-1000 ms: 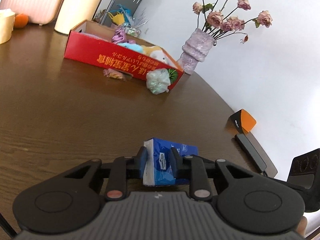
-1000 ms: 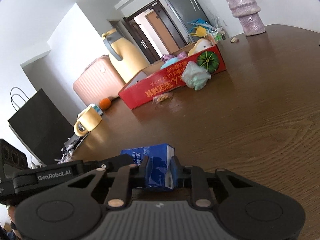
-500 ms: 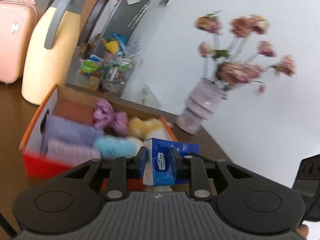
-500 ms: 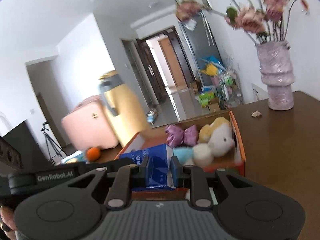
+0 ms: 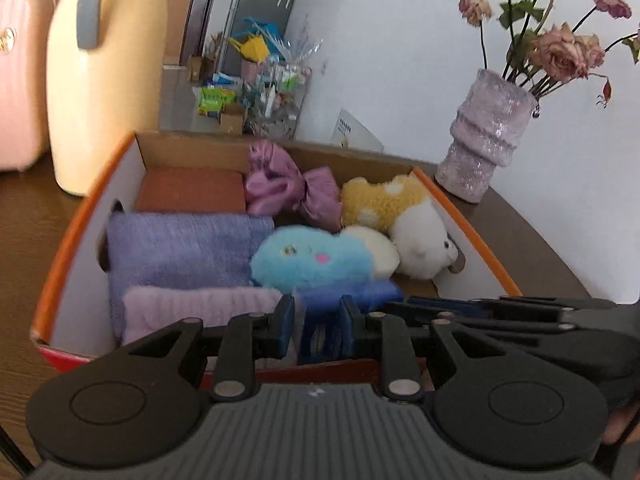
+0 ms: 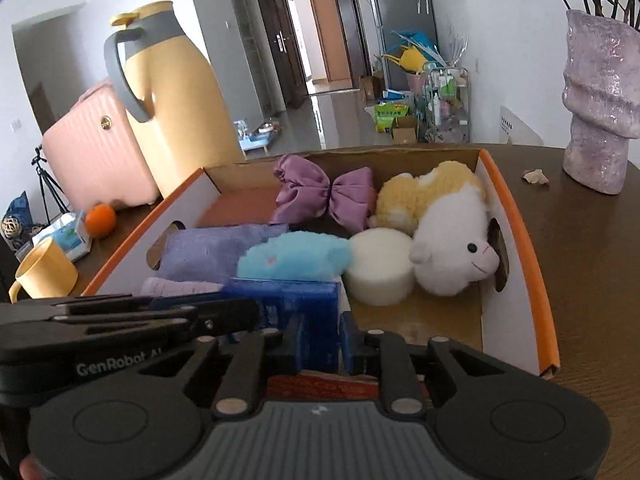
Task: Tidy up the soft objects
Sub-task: 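Carry the tissue packet into the red box and open both grippers, then withdraw both grippers from the box toward the remaining items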
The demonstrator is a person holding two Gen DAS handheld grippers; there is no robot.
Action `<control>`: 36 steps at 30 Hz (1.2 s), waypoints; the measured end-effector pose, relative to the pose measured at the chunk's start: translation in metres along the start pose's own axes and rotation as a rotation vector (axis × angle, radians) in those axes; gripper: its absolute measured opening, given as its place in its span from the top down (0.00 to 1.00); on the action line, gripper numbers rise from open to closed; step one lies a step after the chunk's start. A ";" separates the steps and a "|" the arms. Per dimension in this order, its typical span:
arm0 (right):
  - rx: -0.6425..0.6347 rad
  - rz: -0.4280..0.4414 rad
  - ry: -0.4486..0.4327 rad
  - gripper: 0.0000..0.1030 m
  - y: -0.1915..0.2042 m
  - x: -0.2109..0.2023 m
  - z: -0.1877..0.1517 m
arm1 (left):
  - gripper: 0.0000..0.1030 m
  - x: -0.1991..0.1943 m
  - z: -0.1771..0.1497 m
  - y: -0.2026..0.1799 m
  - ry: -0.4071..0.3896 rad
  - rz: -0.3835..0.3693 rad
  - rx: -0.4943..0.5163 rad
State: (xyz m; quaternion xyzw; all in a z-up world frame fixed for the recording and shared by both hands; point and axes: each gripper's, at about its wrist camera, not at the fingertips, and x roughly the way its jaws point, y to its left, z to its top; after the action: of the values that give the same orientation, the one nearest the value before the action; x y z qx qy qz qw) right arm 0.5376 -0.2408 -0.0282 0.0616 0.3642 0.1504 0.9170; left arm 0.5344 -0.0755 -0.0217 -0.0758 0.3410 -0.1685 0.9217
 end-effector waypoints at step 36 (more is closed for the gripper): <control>-0.123 -0.124 -0.457 0.20 0.036 -0.214 -0.049 | 0.14 -0.210 -0.070 -0.055 -0.483 0.269 0.152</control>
State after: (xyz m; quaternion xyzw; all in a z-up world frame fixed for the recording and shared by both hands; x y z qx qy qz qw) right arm 0.3486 -0.2753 0.0833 0.0155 0.1403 0.0980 0.9851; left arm 0.3249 -0.0524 0.0656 0.0014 0.1050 -0.0469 0.9934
